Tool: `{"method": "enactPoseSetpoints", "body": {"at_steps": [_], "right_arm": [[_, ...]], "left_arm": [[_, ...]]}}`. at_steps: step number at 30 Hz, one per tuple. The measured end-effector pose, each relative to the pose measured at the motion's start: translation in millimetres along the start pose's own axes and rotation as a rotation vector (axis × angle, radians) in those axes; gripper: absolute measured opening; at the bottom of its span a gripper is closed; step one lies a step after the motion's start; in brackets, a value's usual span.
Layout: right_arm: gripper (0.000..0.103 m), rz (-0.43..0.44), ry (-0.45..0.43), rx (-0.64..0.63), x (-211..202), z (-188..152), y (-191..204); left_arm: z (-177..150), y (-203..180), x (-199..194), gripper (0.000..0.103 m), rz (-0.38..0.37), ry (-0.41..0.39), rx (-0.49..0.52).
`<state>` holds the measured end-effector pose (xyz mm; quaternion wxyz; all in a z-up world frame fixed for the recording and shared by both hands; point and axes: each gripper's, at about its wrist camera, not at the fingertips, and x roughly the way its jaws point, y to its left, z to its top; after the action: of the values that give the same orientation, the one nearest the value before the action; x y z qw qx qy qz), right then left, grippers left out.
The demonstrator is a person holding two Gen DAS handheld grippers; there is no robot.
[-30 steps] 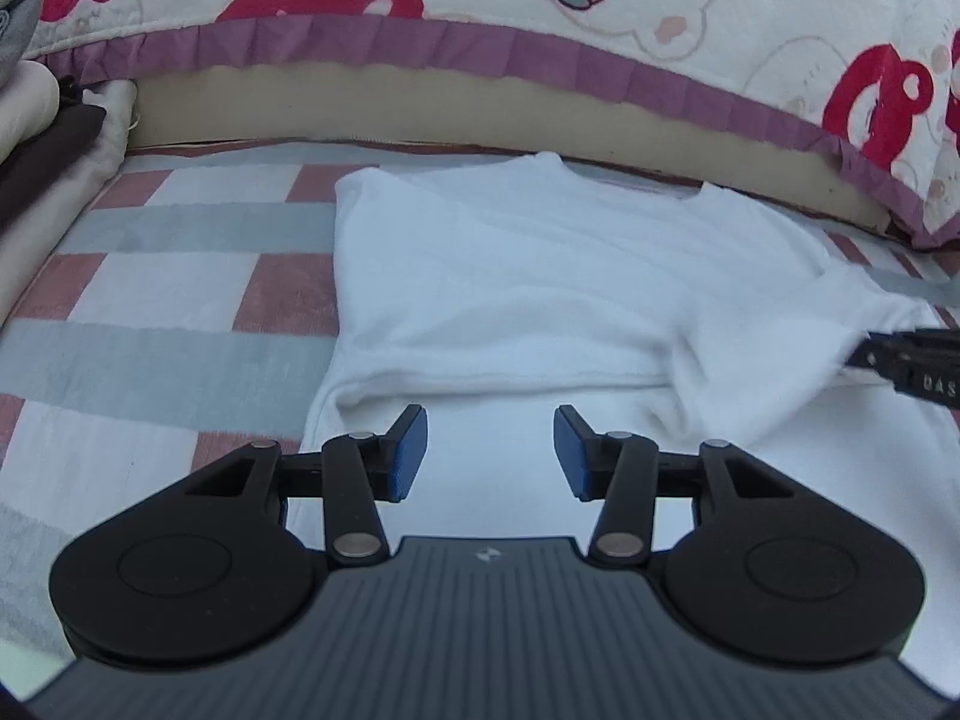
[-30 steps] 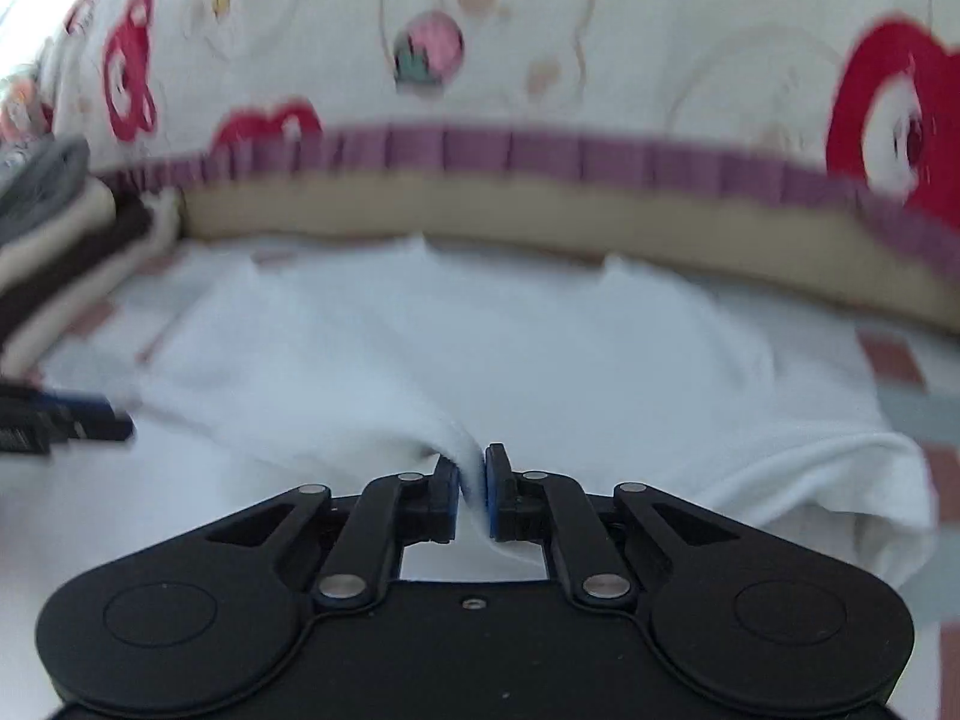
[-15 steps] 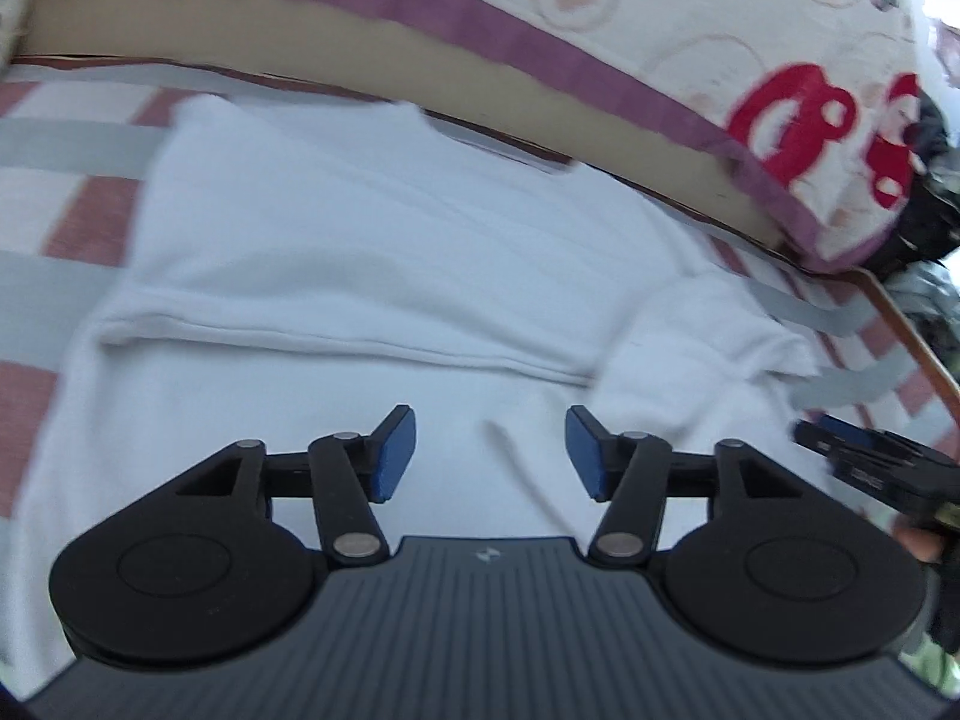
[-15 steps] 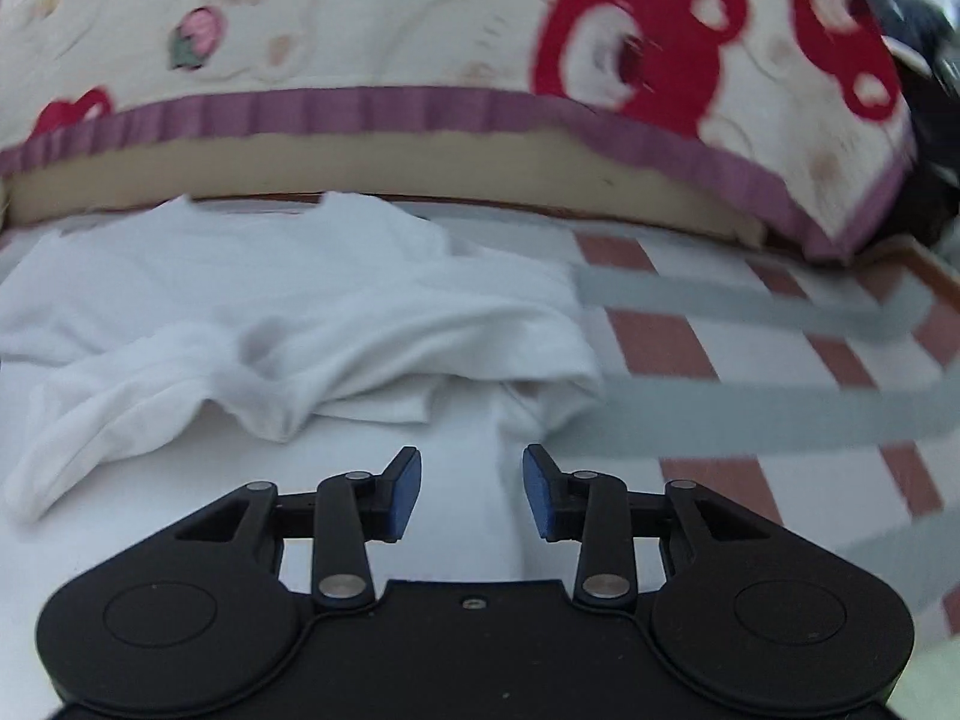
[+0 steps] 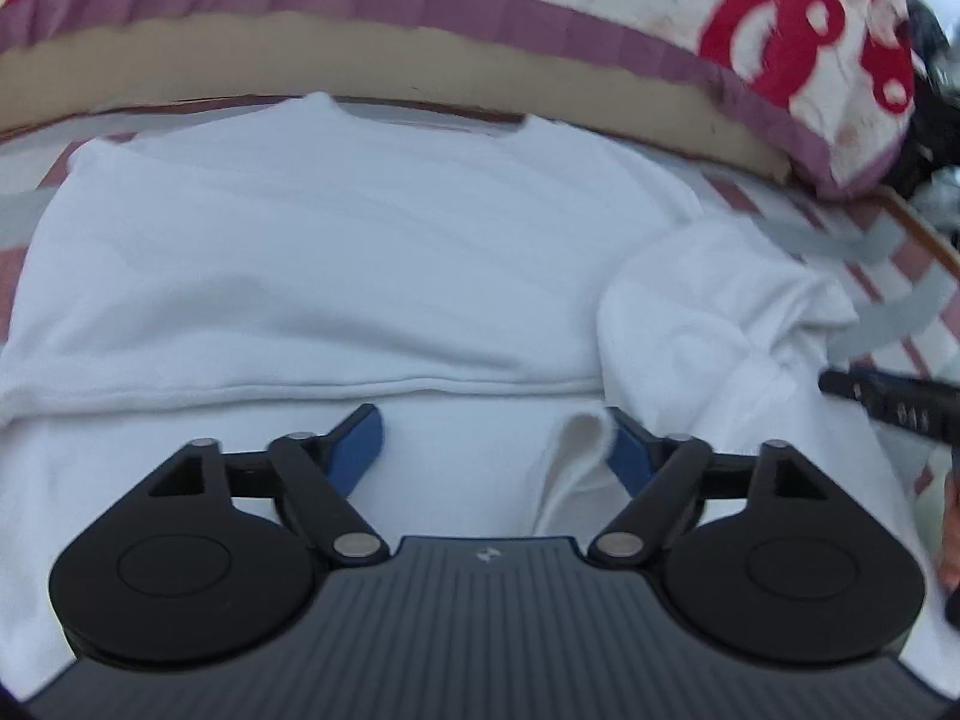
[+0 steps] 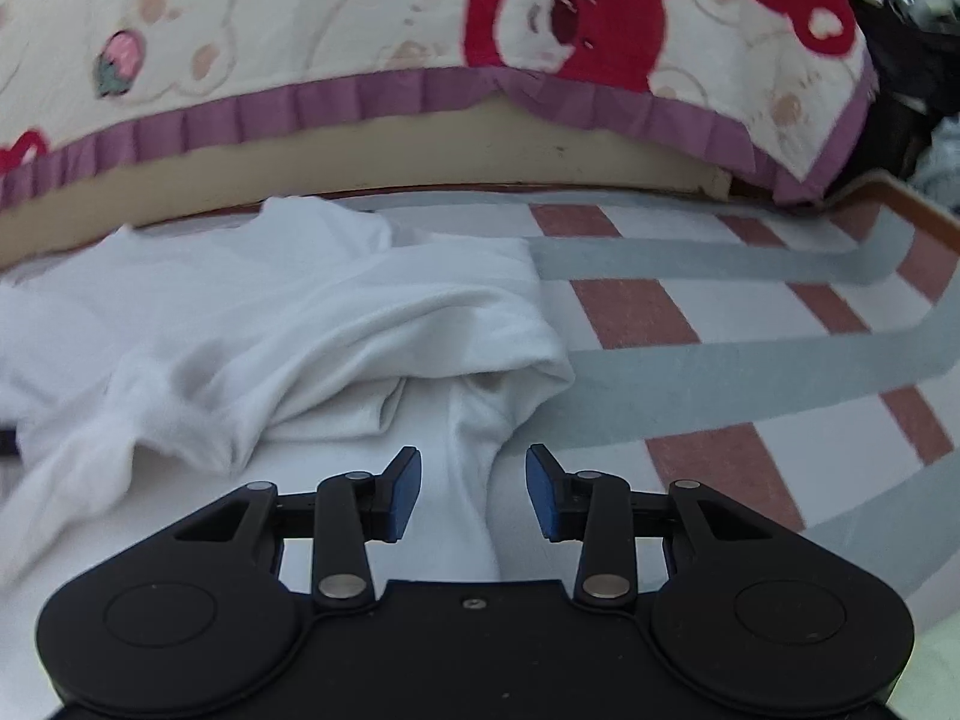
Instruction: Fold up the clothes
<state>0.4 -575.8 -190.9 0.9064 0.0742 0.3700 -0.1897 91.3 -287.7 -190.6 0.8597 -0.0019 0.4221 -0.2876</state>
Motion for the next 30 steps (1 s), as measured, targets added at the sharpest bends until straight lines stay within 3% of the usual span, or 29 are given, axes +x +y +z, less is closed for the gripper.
{"method": "enactPoseSetpoints", "body": {"at_steps": [7,12,14,15,16,19,23,25,30], "right_arm": [[0.046,0.005,0.011,0.155,19,3,-1],[0.049,-0.012,-0.019,0.100,20,-4,7],[0.049,-0.010,-0.024,0.110,20,-5,6],[0.050,-0.007,-0.026,0.121,20,-5,4],[0.050,-0.003,-0.029,0.126,20,-4,3],[0.050,0.009,-0.043,0.134,22,-5,0],[0.050,0.010,-0.072,0.123,25,-7,-3],[0.050,0.002,-0.069,0.130,26,-5,-4],[0.049,-0.018,-0.073,0.082,30,-2,-3]], "left_arm": [[-15,-13,-7,0.088,-0.015,0.001,0.080],[-18,-4,-16,0.087,-0.100,0.015,-0.008],[-17,0,-15,0.073,-0.111,0.002,-0.028],[-17,1,-15,0.045,-0.109,-0.003,-0.023],[-14,1,-14,0.002,-0.101,0.001,-0.005],[4,4,-27,0.003,-0.050,-0.041,0.000],[52,21,-76,0.003,0.040,-0.250,-0.044],[71,43,-90,0.003,0.073,-0.302,-0.095],[87,103,-82,0.003,0.170,-0.235,-0.185]]}}
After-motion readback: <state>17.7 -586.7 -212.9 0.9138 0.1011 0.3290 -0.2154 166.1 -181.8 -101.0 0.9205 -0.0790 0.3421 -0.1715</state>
